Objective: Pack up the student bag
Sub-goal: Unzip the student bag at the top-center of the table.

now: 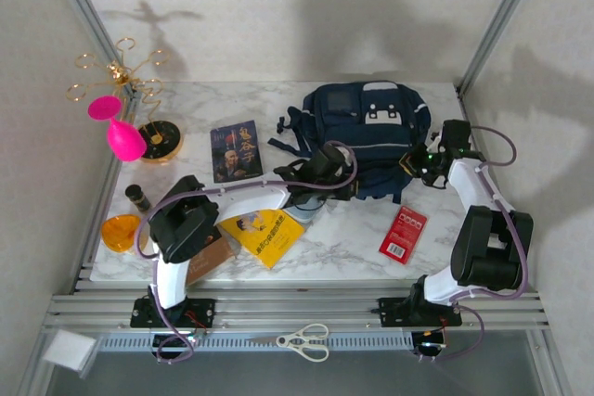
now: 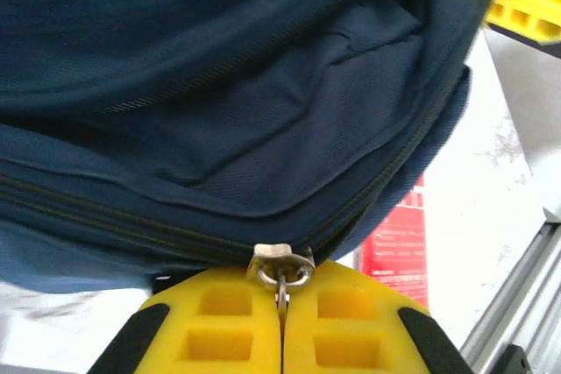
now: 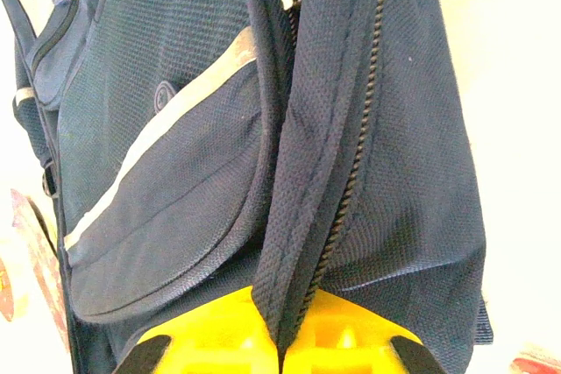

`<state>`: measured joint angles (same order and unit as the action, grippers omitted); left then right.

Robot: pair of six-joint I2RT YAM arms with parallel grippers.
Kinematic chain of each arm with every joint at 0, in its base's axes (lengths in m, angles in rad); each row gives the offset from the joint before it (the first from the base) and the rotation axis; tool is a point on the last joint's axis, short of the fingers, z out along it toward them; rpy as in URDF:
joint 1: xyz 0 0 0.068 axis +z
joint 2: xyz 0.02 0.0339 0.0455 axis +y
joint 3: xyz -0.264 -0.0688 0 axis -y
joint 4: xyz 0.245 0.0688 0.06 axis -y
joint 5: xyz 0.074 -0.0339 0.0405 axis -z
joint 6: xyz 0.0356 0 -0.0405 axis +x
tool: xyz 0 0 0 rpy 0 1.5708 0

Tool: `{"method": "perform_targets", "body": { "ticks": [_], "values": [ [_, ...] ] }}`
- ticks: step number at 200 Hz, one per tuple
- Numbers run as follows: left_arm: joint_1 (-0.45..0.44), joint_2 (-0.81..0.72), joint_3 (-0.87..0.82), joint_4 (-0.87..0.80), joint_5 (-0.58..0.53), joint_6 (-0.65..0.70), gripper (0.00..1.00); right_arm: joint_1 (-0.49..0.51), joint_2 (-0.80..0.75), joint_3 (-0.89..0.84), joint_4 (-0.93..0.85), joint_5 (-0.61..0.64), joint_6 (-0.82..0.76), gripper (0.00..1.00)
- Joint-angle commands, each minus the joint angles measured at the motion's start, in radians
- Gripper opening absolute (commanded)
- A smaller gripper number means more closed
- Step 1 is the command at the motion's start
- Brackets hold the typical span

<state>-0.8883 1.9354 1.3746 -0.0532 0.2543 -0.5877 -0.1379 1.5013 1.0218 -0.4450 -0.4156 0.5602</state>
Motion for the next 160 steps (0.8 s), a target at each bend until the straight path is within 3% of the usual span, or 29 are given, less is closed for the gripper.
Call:
{"method": "perform_targets", "body": {
  "ticks": [1,7,16,31,49,63,101,160],
  "values": [
    [0.045,-0.072,-0.051,-0.076,0.039,0.068,0.00,-0.036,0.002,0.047,0.162,0.110,-0.023,0.00],
    [0.044,-0.065,-0.049,-0.063,0.059,0.073,0.00,-0.026,-0.002,0.039,0.170,0.095,-0.018,0.03],
    [0.043,-0.048,-0.029,-0.056,0.095,0.075,0.00,-0.006,-0.006,0.038,0.156,0.093,-0.013,0.20],
    [0.031,-0.022,0.001,-0.044,0.122,0.058,0.00,0.024,-0.029,0.037,0.119,0.095,0.006,0.32],
    [0.019,-0.015,0.011,0.001,0.121,0.037,0.00,0.068,-0.082,0.008,0.083,0.107,0.060,0.57],
    [0.016,-0.016,0.010,0.036,0.126,0.017,0.00,0.094,-0.113,-0.009,0.027,0.116,0.097,0.69],
    [0.005,-0.007,0.003,0.062,0.132,0.008,0.00,0.216,-0.241,-0.166,0.094,0.069,0.342,0.77],
    [-0.003,-0.010,0.005,0.078,0.133,0.002,0.00,0.386,-0.309,-0.322,0.274,0.199,0.717,0.79]
  ]
}}
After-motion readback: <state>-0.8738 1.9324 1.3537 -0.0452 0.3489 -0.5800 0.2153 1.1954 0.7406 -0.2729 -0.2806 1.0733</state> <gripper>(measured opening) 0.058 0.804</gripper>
